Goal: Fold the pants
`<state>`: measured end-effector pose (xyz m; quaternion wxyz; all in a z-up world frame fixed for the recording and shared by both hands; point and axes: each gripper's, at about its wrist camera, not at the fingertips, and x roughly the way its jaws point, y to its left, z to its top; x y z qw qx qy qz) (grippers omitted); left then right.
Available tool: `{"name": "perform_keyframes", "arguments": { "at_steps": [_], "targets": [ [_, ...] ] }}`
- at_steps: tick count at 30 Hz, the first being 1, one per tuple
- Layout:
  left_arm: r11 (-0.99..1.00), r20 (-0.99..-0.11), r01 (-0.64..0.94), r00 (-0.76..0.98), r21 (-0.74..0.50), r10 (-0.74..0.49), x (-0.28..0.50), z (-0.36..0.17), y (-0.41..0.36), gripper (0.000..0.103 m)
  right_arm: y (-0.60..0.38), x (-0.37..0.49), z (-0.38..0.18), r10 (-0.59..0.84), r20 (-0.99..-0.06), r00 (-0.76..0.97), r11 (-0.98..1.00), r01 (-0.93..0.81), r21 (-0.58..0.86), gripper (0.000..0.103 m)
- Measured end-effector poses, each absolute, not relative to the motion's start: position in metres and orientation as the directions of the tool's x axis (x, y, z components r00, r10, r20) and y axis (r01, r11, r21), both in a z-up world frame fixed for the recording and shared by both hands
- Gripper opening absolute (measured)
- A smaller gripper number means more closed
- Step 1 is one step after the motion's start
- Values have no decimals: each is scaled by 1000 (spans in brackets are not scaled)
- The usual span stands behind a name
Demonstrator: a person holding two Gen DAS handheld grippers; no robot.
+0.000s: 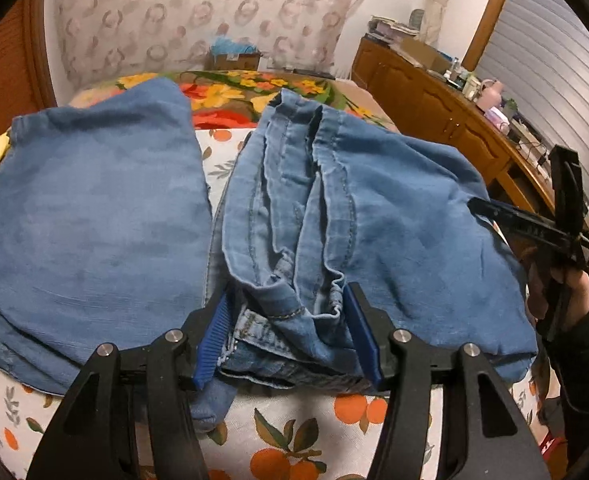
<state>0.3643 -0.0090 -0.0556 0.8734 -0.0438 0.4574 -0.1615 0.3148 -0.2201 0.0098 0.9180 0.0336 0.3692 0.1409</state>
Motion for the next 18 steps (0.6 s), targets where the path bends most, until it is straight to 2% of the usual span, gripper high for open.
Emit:
{"name": "perform_keyframes", "arguments": {
  "at_steps": [2,6,17,18],
  "targets": [
    [946,-784,247,536,-209,-313,361,-57,-12,57,-226,322,11,284,-663,693,958,-225,176,67],
    [942,-785,271,532,-198,-318,354,-59,-16,42,-237,339,12,292,-650,702,956,-210,203,67],
    [939,-786,249,519,-236,-335,353,-63,-9,44,-240,375,-5,368,-643,672,929,-235,286,67],
    [937,-783,263,522,-229,-338,351,-63,-10,35,-240,377,-4,374,-643,668,926,-236,294,67]
  ]
}}
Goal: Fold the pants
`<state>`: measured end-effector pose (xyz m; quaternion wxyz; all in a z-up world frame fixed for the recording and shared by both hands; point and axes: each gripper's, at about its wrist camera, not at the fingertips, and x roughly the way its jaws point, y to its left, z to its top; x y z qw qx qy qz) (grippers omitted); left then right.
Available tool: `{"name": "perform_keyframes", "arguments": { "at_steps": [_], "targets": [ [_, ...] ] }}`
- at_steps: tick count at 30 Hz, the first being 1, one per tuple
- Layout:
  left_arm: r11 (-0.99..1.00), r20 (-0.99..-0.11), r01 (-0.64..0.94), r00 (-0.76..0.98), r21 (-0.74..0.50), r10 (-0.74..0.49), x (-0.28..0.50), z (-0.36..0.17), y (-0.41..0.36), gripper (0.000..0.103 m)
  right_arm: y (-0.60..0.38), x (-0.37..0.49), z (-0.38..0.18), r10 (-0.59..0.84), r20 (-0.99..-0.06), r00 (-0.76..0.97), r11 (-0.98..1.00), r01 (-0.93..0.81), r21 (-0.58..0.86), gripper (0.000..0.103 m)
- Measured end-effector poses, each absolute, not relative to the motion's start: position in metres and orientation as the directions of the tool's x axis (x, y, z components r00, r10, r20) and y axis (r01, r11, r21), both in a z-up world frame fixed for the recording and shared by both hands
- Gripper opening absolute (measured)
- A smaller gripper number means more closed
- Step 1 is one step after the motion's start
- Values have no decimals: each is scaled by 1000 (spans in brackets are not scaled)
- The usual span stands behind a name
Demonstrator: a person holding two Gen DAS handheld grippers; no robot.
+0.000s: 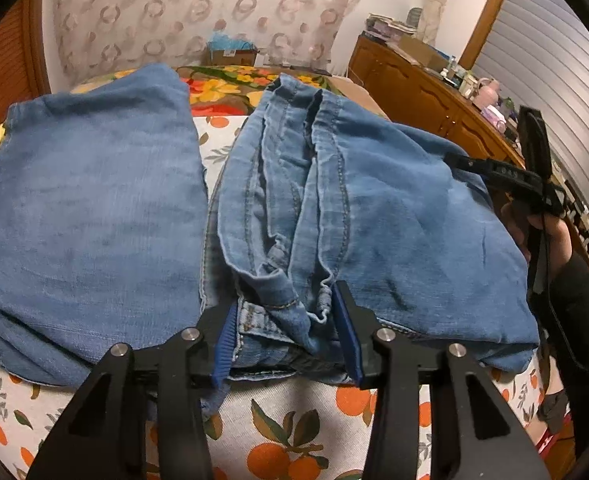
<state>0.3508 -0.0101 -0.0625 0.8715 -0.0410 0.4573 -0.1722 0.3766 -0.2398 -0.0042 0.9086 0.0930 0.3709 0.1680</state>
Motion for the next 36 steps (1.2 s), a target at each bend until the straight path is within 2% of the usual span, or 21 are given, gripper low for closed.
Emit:
{"name": "perform_keyframes", "arguments": {
  "at_steps": [1,3,5,7,8,9,10,15,23,27,36],
  "targets": [
    [934,-776,273,527,-230,-345,349,-61,-11,24,-240,379,-4,380,-644,664,924,-237,300,67],
    [931,-767,278,535,-237,-355,348,-57,-11,16,-238,383,-6,391,-650,652,919,-244,308,67],
    [930,-755,283,548,-237,-359,345,-52,-12,14,-233,384,-7,393,-656,645,919,-259,297,66],
    [929,-748,287,557,-235,-361,343,-47,-13,13,-229,385,-7,395,-663,636,919,-272,286,40],
    [927,-740,289,564,-238,-366,341,-44,-12,13,-228,384,-7,391,-669,632,920,-274,279,35],
    [926,-733,289,570,-244,-371,339,-40,-12,13,-228,383,-5,373,-672,640,928,-267,261,22],
    [924,-728,289,573,-250,-376,339,-38,-11,12,-230,382,-2,374,-670,642,927,-270,258,17],
    [914,-679,310,613,-262,-403,327,-5,-12,12,-233,364,29,362,-619,697,932,-285,224,13],
    [904,-601,362,679,-228,-423,305,58,-11,12,-219,332,104,318,-528,788,946,-303,117,13],
    [914,-562,350,722,-207,-403,298,82,9,12,-205,325,133,316,-495,810,945,-316,87,13],
    [956,-526,248,799,-155,-292,290,110,100,12,-114,338,153,380,-464,800,908,-418,23,13]
  ]
}}
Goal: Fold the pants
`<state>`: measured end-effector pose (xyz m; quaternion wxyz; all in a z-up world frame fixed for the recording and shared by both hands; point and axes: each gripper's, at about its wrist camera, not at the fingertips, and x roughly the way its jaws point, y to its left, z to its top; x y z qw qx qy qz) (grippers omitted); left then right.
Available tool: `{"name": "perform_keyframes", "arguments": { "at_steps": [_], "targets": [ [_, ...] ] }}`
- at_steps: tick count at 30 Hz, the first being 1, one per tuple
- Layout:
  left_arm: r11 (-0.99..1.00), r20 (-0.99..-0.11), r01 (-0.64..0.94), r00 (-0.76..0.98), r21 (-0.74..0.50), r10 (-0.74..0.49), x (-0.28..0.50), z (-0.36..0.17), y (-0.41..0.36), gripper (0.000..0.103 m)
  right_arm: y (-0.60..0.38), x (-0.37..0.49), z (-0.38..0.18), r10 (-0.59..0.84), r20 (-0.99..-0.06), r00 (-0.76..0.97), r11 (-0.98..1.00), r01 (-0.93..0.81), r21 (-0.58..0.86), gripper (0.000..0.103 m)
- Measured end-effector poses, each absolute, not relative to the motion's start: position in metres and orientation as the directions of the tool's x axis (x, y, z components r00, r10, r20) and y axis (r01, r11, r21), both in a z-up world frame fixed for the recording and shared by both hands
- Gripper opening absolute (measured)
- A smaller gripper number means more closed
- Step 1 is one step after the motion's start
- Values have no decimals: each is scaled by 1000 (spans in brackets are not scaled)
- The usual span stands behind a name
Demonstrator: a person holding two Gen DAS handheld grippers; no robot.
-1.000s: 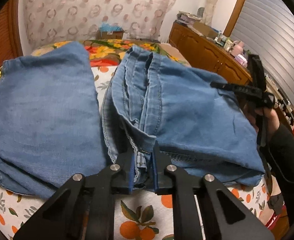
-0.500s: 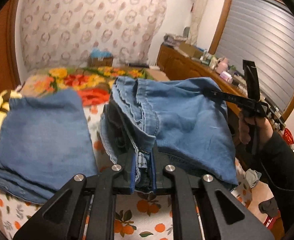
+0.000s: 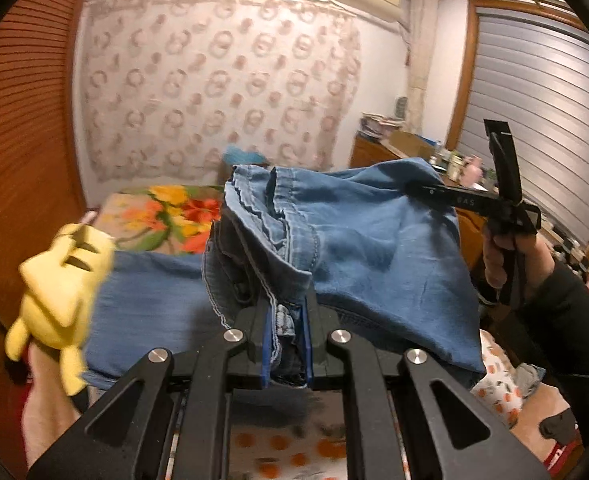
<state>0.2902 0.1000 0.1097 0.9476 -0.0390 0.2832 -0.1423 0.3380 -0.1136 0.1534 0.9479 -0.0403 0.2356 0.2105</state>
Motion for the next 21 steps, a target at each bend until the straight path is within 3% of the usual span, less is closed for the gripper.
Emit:
{"name": "perform_keyframes", "arguments": {
  "at_steps": [8,21],
  "targets": [
    [980,-545,141,816,-140,-195,298,93,182,12,-34,400,140,438,-497,749,862,-506,-4,13],
    [984,-659,39,738,-172,-144,340,4,259,13,31,521,90,431,-601,673,836,-548,-13,13]
  ]
}}
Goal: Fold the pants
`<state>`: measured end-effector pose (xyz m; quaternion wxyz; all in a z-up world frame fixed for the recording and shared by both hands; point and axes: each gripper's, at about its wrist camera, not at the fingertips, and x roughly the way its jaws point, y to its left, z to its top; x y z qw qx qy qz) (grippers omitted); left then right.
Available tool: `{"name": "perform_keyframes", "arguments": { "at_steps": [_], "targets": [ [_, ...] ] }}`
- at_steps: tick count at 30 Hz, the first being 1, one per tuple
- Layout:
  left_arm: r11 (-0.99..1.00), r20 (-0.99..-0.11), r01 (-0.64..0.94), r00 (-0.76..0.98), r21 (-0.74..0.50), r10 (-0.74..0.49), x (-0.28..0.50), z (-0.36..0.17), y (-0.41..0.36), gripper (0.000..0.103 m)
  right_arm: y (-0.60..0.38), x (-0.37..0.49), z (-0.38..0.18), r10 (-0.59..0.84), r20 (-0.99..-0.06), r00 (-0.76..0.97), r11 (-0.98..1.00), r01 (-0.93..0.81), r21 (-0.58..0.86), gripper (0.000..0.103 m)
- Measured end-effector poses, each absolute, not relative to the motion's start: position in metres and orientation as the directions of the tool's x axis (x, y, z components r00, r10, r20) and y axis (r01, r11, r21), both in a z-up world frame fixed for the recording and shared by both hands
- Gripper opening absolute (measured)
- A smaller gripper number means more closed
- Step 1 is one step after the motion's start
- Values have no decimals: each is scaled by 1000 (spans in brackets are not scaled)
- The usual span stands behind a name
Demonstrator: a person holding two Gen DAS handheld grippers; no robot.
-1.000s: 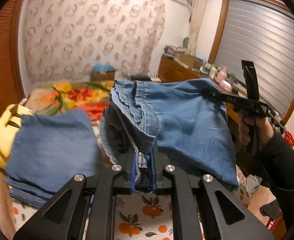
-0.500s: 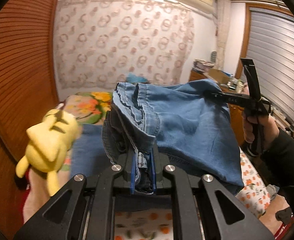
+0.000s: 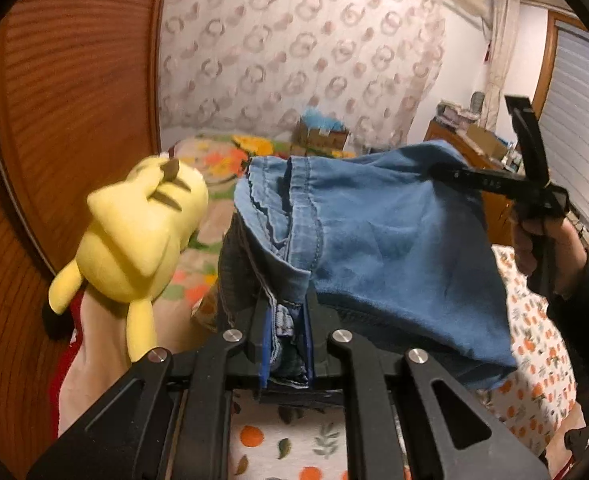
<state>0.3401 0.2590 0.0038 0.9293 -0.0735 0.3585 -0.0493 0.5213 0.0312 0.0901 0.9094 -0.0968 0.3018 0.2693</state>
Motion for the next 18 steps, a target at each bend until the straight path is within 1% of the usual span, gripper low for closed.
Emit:
{"name": "perform_keyframes", "arguments": {
  "at_steps": [3,5,6,7,8,10,11,13,15,18],
  "targets": [
    [990,-697,42,706,-131,-122,347,-19,257,15,41,540,78,405,-630,663,846,-533,-18,13],
    [994,-715,38,692,-105,-102,349,-33,257,17,42,551,70,391,-645,657,854,-521,-13,16],
    [993,-714,41,692,-109,-107,348,-36,258,18,40,556,66,385,-654,651,858,-514,-7,22],
    [992,-709,43,696,-115,-113,347,-37,259,22,39,559,62,381,-662,645,861,-508,1,26],
    [992,-704,44,701,-117,-114,344,-36,261,24,38,563,59,377,-669,640,866,-501,8,27],
    [992,-691,34,715,-119,-108,339,-36,266,36,33,567,56,376,-675,635,871,-491,23,33],
    [992,-685,33,720,-122,-108,337,-35,268,37,28,570,55,377,-672,638,873,-487,27,35],
    [991,-672,34,732,-128,-112,332,-31,274,46,28,567,57,378,-660,650,877,-479,30,42],
    [994,-648,17,757,-108,-83,328,-24,280,53,21,560,61,381,-637,670,881,-472,30,44],
    [996,-600,22,796,-92,-73,322,-4,277,54,20,532,62,393,-608,690,877,-480,22,46]
  ]
}}
